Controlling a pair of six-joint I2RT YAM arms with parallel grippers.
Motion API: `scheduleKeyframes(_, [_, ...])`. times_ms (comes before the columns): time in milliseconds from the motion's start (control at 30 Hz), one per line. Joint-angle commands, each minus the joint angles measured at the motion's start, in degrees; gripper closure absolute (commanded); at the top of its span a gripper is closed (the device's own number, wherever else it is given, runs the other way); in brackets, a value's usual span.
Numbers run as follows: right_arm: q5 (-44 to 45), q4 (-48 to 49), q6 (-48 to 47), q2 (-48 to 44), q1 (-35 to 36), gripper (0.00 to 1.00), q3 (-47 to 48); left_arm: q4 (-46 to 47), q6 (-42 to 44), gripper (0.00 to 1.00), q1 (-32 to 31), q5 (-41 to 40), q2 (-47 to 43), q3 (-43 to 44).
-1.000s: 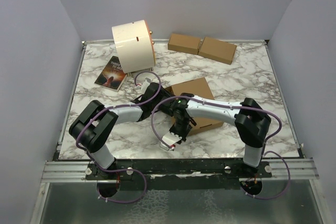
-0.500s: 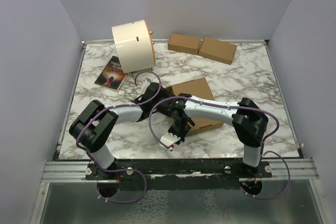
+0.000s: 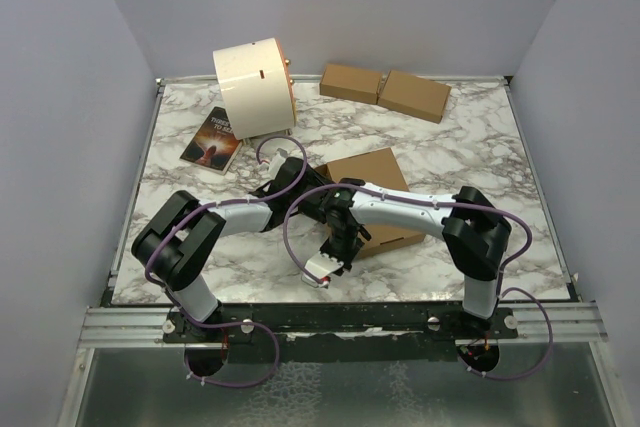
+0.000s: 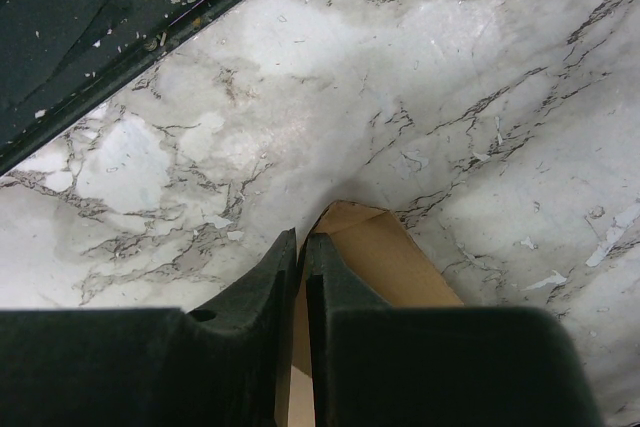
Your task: Fold the paper box
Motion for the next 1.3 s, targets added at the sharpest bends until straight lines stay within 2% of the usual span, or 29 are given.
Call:
scheduleKeyframes(0, [0.0, 4.4, -1.3, 2.0, 0.7, 0.91, 1.6, -4.5, -0.7, 0.49, -0.4, 1.6, 2.1, -1.3])
scheduleKeyframes(567, [0.2, 3.6, -0.4, 2.7, 0.7, 0.92, 2.2, -4.0, -0.7, 0.49, -0.4, 1.8, 2.1, -1.6])
scheduleKeyframes(1267, [3.4, 15.8, 3.4, -8.1, 0.7, 0.92, -8.6, -3.8, -0.8, 0.49, -0.4, 2.1, 3.4, -1.3])
